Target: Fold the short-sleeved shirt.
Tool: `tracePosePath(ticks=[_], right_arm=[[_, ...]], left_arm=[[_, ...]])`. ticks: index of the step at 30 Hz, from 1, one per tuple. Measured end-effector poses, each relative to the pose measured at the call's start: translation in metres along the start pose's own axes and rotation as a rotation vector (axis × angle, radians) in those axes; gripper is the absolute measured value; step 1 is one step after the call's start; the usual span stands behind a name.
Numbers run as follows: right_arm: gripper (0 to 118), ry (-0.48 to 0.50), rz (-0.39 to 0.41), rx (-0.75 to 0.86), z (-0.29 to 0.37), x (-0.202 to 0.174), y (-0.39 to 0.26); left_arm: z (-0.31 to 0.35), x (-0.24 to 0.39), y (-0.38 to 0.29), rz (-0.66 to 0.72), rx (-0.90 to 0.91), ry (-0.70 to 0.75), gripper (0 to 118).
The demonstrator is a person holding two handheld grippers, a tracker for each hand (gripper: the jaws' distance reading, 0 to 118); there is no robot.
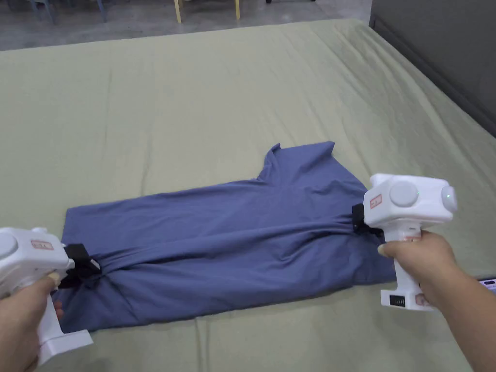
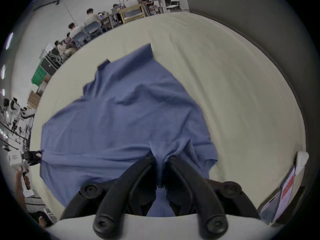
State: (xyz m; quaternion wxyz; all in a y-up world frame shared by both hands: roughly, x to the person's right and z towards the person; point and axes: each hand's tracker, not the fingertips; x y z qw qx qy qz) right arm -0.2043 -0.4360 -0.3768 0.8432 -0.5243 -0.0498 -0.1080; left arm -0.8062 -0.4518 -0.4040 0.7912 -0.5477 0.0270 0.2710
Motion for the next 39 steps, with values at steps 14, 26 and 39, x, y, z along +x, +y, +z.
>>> tracePosePath(ticks=[14, 26, 39], right_arm=[[118, 0.102, 0.115, 0.329, 0.135, -0.026, -0.015], [3, 0.029, 0.269, 0.281, 0.151, -0.059, -0.172], [3, 0.02, 0.247, 0.225, 0.152, -0.047, -0.177]], left_arm=[[0.142, 0.028, -0.045, -0.238, 0.481, -0.211, 118], [0.127, -0.008, -0.181, -0.347, 0.206, 0.048, 0], [0.031, 0.004, -0.093, -0.536, 0.124, 0.34, 118]])
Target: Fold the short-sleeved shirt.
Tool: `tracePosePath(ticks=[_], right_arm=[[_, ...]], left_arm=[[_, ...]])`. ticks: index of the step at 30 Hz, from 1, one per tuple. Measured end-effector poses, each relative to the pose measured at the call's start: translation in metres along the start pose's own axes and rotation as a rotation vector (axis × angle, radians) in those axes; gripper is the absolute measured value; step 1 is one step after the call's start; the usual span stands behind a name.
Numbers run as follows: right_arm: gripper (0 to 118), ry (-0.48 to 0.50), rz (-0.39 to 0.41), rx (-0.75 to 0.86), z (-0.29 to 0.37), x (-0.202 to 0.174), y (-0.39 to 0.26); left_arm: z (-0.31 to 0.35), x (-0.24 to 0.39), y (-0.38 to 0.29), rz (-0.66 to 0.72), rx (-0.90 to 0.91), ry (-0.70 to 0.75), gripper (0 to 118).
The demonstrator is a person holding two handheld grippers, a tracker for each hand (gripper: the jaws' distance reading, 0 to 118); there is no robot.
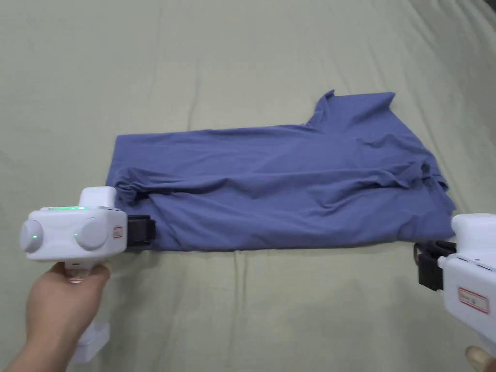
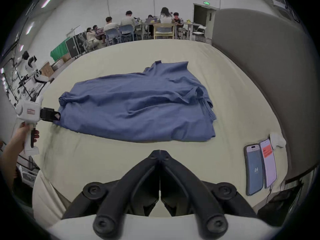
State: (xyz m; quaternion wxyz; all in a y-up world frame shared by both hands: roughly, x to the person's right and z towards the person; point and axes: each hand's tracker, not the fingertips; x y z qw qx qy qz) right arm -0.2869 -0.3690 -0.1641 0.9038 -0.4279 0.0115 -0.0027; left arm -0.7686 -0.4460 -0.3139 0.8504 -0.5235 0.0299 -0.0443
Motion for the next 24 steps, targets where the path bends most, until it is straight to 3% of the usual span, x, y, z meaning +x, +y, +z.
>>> tracePosePath(ticks=[2, 3, 4, 5, 6, 8, 10, 11, 12, 13, 15, 20, 21, 22, 24], right_arm=[[3, -0.028, 0.002, -0.013, -0.005, 0.008, 0.0], [3, -0.032, -0.014, -0.017, -0.01, 0.018, 0.004], [3, -0.038, -0.04, -0.026, -0.014, 0.027, 0.007], [3, -0.031, -0.076, -0.033, -0.017, 0.036, 0.01], [3, -0.008, -0.137, -0.022, -0.019, 0.048, 0.015], [7, -0.006, -0.153, -0.002, -0.026, 0.07, 0.028], [112, 0.028, -0.128, 0.004, -0.039, 0.088, 0.042], [117, 0.023, -0.13, -0.008, -0.039, 0.087, 0.05], [114, 0.034, -0.166, -0.045, -0.05, 0.091, 0.054], [117, 0.092, -0.19, 0.061, -0.062, 0.097, 0.051], [118, 0.14, -0.235, -0.075, -0.08, 0.105, 0.063], [118, -0.014, -0.1, -0.225, -0.132, 0.094, 0.057], [114, 0.002, -0.116, -0.263, -0.138, 0.093, 0.054], [100, 0.026, -0.148, -0.29, -0.141, 0.092, 0.051], [85, 0.005, -0.132, -0.242, -0.137, 0.098, 0.055]], left_arm=[[-0.001, 0.005, 0.0, -0.007, -0.006, -0.005, 118], [0.006, 0.008, 0.0, 0.003, -0.01, -0.015, 110], [-0.009, -0.006, 0.003, 0.007, 0.005, -0.072, 92], [-0.006, -0.009, 0.004, 0.022, 0.044, -0.119, 59], [-0.001, -0.011, 0.006, 0.037, 0.084, -0.16, 2], [0.011, -0.002, 0.0, 0.025, 0.104, -0.113, 2], [0.011, -0.007, 0.002, 0.082, 0.085, -0.172, 2], [0.011, -0.01, 0.001, 0.109, 0.091, -0.184, 2], [0.013, -0.015, 0.003, 0.113, 0.092, -0.187, 2], [0.013, -0.018, 0.005, 0.1, 0.109, -0.173, 2], [0.014, -0.017, 0.004, 0.097, 0.111, -0.173, 2], [0.015, -0.019, 0.007, 0.1, 0.103, -0.191, 2], [0.015, -0.021, 0.007, 0.11, 0.1, -0.203, 2], [0.015, -0.024, 0.006, 0.117, 0.105, -0.205, 2], [0.03, -0.016, 0.001, 0.122, 0.106, -0.217, 2]])
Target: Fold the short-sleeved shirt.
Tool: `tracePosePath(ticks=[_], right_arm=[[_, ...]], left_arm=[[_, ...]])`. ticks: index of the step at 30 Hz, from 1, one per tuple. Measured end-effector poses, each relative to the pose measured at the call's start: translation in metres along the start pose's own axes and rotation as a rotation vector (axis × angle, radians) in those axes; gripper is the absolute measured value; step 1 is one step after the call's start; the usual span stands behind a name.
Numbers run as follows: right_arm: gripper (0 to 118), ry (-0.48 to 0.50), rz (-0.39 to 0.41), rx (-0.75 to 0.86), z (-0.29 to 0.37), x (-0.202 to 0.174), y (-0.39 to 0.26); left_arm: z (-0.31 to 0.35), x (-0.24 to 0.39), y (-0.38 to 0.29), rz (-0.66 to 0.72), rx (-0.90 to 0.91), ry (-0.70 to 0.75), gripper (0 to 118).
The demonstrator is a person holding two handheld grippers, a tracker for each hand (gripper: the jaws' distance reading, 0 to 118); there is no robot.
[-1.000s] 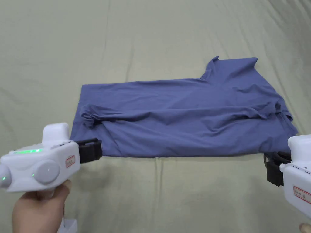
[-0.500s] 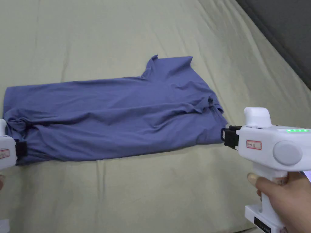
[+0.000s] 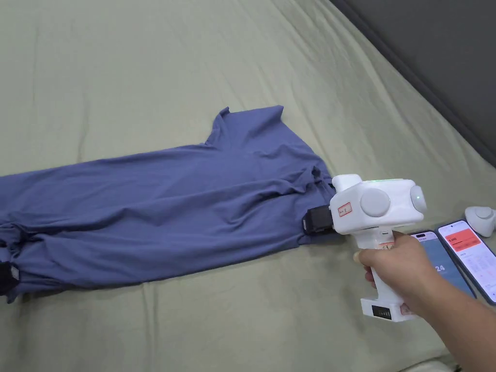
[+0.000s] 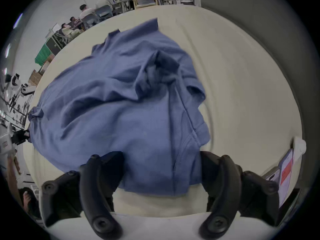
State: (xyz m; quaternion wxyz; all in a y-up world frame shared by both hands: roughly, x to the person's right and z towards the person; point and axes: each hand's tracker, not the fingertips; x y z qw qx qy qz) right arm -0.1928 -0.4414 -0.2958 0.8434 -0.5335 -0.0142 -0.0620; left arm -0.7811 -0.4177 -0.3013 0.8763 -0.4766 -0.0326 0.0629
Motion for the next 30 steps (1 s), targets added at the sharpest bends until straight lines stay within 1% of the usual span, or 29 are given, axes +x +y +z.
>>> tracePosePath(ticks=[1, 2, 3, 6, 7, 9, 10, 13, 15, 17, 20, 22, 23, 24, 26, 27, 28, 30], right_arm=[[63, 0.003, 0.021, 0.002, 0.005, -0.001, 0.001], [30, 0.03, 0.056, 0.025, 0.012, 0.0, 0.001], [11, 0.06, 0.069, 0.042, 0.02, -0.004, -0.001], [11, 0.06, 0.144, 0.062, 0.042, -0.011, -0.005], [11, 0.059, 0.136, 0.068, 0.057, -0.017, -0.008], [11, 0.088, 0.106, 0.069, 0.074, -0.017, -0.011], [11, 0.109, 0.087, 0.066, 0.085, -0.016, -0.014], [11, 0.129, 0.053, 0.054, 0.119, -0.018, -0.024], [11, 0.148, 0.047, 0.037, 0.132, -0.013, -0.032], [11, 0.147, 0.048, 0.012, 0.142, -0.014, -0.049], [11, 0.13, 0.056, -0.049, 0.141, -0.011, -0.074], [11, 0.121, 0.039, -0.088, 0.136, -0.012, -0.096], [11, 0.131, 0.017, -0.111, 0.13, -0.007, -0.103], [11, 0.137, -0.01, -0.121, 0.126, -0.006, -0.109], [11, 0.129, -0.027, -0.124, 0.119, -0.004, -0.117], [11, 0.122, -0.031, -0.126, 0.116, -0.002, -0.118], [11, 0.112, -0.029, -0.129, 0.11, -0.002, -0.117], [11, 0.1, -0.004, -0.157, 0.094, -0.006, -0.118]], left_arm=[[0.004, 0.001, -0.002, 0.003, -0.001, -0.004, 2], [0.007, 0.0, -0.004, 0.007, 0.002, -0.012, 2], [0.011, -0.001, -0.006, 0.015, 0.007, -0.022, 2], [0.027, -0.007, -0.007, 0.06, 0.029, -0.053, 2], [0.032, -0.008, -0.01, 0.082, 0.034, -0.067, 2], [0.043, -0.015, -0.008, 0.105, 0.033, -0.093, 2], [0.051, -0.016, -0.012, 0.104, 0.033, -0.097, 2], [0.069, -0.022, -0.018, 0.091, 0.013, -0.115, 2], [0.084, -0.024, -0.031, 0.093, 0.004, -0.138, 2], [0.097, -0.034, -0.044, 0.125, -0.024, -0.162, 2], [0.109, -0.039, -0.073, 0.144, -0.059, -0.173, 2], [0.111, -0.039, -0.095, 0.15, -0.102, -0.158, 2], [0.111, -0.037, -0.106, 0.145, -0.114, -0.147, 2], [0.108, -0.039, -0.111, 0.154, -0.119, -0.146, 2], [0.104, -0.042, -0.123, 0.196, -0.134, -0.158, 2], [0.102, -0.042, -0.124, 0.19, -0.139, -0.148, 2], [0.097, -0.042, -0.124, 0.142, -0.143, -0.099, 2], [0.081, -0.041, -0.123, 0.068, -0.154, -0.057, 2]])
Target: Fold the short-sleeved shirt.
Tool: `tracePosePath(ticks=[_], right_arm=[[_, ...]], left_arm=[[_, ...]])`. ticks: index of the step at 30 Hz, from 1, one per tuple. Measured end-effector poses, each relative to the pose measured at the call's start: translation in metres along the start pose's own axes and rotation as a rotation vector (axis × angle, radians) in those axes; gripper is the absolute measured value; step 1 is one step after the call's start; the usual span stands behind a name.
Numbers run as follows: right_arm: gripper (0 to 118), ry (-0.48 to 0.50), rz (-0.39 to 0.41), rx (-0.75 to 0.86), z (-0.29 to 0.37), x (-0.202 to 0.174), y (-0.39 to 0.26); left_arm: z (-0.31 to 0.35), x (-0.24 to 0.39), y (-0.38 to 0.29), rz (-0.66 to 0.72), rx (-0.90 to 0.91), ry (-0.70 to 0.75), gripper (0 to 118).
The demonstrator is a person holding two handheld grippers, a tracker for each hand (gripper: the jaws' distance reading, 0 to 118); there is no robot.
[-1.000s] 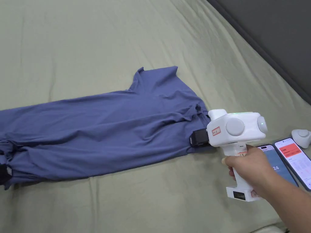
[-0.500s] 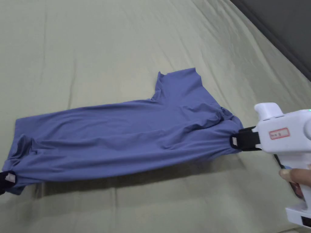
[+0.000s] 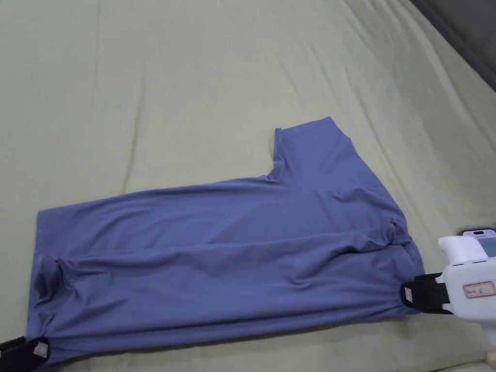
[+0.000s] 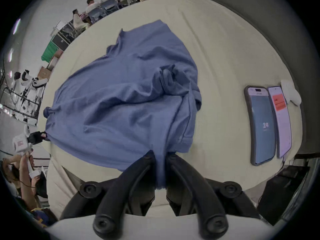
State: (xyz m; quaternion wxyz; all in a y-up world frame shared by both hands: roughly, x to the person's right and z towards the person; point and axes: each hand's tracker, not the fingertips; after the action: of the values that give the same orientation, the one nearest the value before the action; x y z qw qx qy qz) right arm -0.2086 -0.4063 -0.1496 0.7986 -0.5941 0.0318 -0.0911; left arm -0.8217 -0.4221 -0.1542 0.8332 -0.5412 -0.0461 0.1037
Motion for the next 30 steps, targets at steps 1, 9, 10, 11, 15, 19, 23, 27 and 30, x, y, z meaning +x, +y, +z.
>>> tracePosePath(ticks=[1, 9, 10, 11, 15, 19, 23, 27, 30], right_arm=[[11, -0.018, 0.019, -0.029, -0.011, 0.001, 0.0], [109, -0.03, 0.058, -0.03, -0.003, 0.0, 0.005], [118, -0.025, 0.073, -0.036, 0.009, -0.002, 0.009], [118, 0.008, 0.104, 0.031, 0.025, -0.007, 0.014], [118, 0.104, 0.135, 0.294, 0.084, -0.033, 0.042], [92, 0.1, 0.111, 0.379, 0.082, -0.062, 0.072], [3, -0.015, 0.184, 0.363, 0.053, -0.09, 0.07], [3, 0.106, 0.234, 0.301, 0.033, -0.102, 0.059], [3, 0.09, 0.251, 0.281, 0.03, -0.101, 0.059]], left_arm=[[-0.009, 0.0, 0.001, -0.006, -0.026, 0.017, 2], [0.001, 0.009, 0.007, -0.001, -0.006, 0.021, 74], [0.015, 0.012, 0.011, 0.014, 0.053, 0.011, 115], [0.027, 0.016, 0.015, 0.004, 0.123, 0.0, 118], [0.06, 0.036, 0.039, 0.008, 0.322, -0.114, 118], [0.038, 0.059, 0.056, -0.042, 0.219, -0.104, 117], [0.013, 0.078, 0.05, -0.072, 0.16, -0.096, 42], [-0.005, 0.066, 0.062, -0.034, 0.145, -0.091, 0], [-0.013, 0.049, 0.1, -0.079, 0.237, 0.03, 44]])
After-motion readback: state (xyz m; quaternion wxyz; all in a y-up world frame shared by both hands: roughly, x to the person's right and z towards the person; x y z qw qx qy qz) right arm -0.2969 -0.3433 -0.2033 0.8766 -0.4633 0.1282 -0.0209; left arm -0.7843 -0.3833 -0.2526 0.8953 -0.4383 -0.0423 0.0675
